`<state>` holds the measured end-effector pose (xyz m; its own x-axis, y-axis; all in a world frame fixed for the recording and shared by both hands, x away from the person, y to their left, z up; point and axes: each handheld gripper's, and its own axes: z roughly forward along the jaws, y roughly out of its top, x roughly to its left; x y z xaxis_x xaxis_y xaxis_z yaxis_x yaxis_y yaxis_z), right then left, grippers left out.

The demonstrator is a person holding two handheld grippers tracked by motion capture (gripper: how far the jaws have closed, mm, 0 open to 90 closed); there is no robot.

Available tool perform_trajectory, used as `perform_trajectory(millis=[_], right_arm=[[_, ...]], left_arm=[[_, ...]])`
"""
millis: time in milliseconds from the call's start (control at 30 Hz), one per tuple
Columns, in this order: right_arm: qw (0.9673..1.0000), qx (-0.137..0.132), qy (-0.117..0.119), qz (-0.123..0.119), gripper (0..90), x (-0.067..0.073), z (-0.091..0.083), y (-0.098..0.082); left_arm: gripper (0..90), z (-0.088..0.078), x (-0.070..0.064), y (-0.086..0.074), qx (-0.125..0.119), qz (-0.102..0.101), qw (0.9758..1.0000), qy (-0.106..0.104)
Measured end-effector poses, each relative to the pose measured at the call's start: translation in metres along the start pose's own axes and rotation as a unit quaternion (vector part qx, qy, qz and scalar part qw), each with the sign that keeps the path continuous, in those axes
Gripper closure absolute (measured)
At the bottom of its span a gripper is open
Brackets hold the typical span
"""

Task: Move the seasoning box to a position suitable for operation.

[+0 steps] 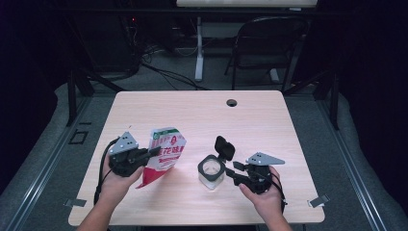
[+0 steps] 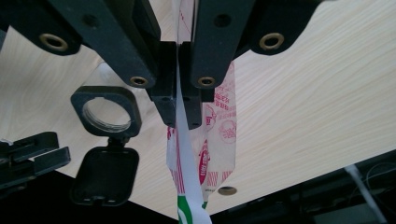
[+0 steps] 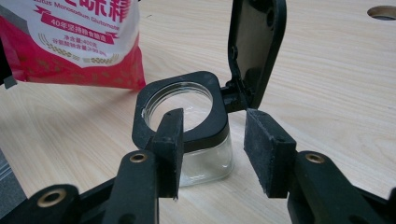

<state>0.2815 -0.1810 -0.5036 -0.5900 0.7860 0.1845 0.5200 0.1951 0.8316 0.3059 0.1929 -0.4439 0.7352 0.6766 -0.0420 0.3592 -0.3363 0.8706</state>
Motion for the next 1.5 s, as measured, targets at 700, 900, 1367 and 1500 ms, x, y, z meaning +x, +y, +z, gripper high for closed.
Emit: perform_trajectory(millis=[700, 900, 1367, 1500], right_arm=[[0.9995, -0.016, 0.018, -0.018, 58.9, 0.012, 0.002, 0.010], [0.9981, -0.012, 0.043, -0.042, 62.4, 0.026, 0.014, 0.021], [0.9904, 0.011, 0.119, -0.069, 62.5, 0.057, 0.051, 0.034], [0.9884, 0.019, 0.132, -0.073, 62.6, 0.064, 0.060, 0.036]], left_arm=[[90.0, 0.000, -0.010, -0.012, -0.007, -0.004, 0.9999, -0.007], [90.0, -0.008, -0.010, -0.024, -0.004, -0.021, 0.9998, 0.000], [90.0, -0.016, -0.020, -0.040, 0.000, -0.030, 0.9994, 0.015], [90.0, -0.017, -0.022, -0.043, 0.002, -0.034, 0.9993, 0.015]])
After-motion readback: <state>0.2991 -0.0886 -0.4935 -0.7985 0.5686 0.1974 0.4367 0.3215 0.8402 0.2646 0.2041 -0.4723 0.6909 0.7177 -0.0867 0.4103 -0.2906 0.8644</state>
